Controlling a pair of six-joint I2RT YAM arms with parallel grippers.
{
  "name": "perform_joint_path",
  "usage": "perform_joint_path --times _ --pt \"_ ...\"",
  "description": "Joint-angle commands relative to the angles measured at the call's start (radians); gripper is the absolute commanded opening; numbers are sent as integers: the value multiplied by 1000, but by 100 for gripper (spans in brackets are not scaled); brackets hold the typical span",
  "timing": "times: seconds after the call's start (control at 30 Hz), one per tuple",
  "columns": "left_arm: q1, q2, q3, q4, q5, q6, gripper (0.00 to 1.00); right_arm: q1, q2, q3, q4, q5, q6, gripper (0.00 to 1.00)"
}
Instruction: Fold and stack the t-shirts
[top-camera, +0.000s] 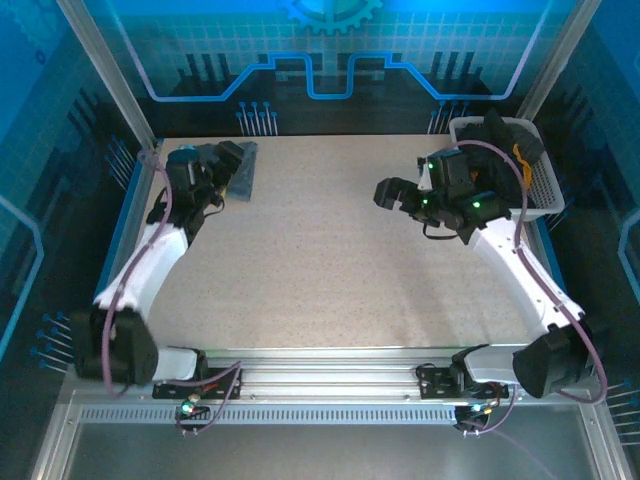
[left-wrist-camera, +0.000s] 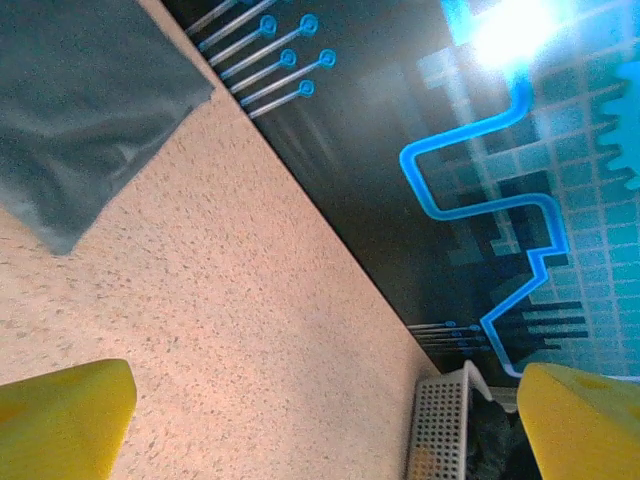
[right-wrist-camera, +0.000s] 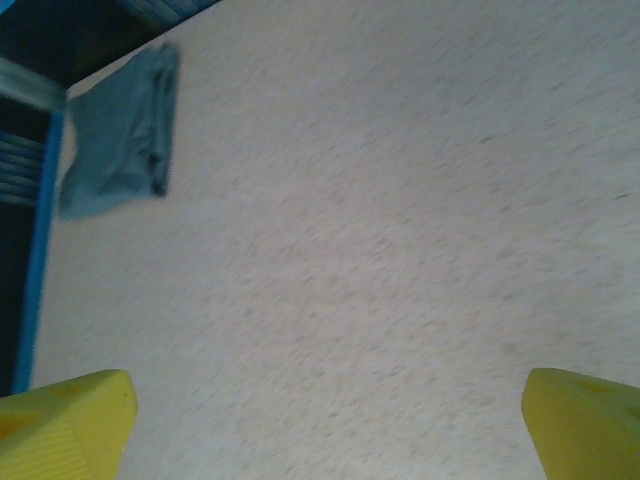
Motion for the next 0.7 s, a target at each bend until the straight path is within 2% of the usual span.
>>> perform_joint_path --times 0.0,0.03,0.17,0.27,0.37,0.43,0.57,0.67 --pt "-63 -83 -58 -356 -477 63 99 5 -75 -94 38 359 -26 100" --pt "-80 -119 -90 -342 -526 128 99 -1 -90 -148 100 405 -66 100" --pt "-90 -269 -348 -93 -560 549 99 -24 -105 -422 452 484 -251 100" --pt "-84 -319 -540 92 -539 775 99 -11 -37 -513 607 526 -437 100" --pt "-66 -327 -685 277 -454 820 99 -44 47 -535 666 479 -484 100" --pt "-51 -280 -724 369 -424 816 99 -59 94 -497 672 443 -519 100" --pt "-15 -87 -691 532 -380 863 99 -92 202 -440 769 377 -583 100" --pt "36 48 -646 675 -348 889 99 -131 270 -372 743 351 -595 100"
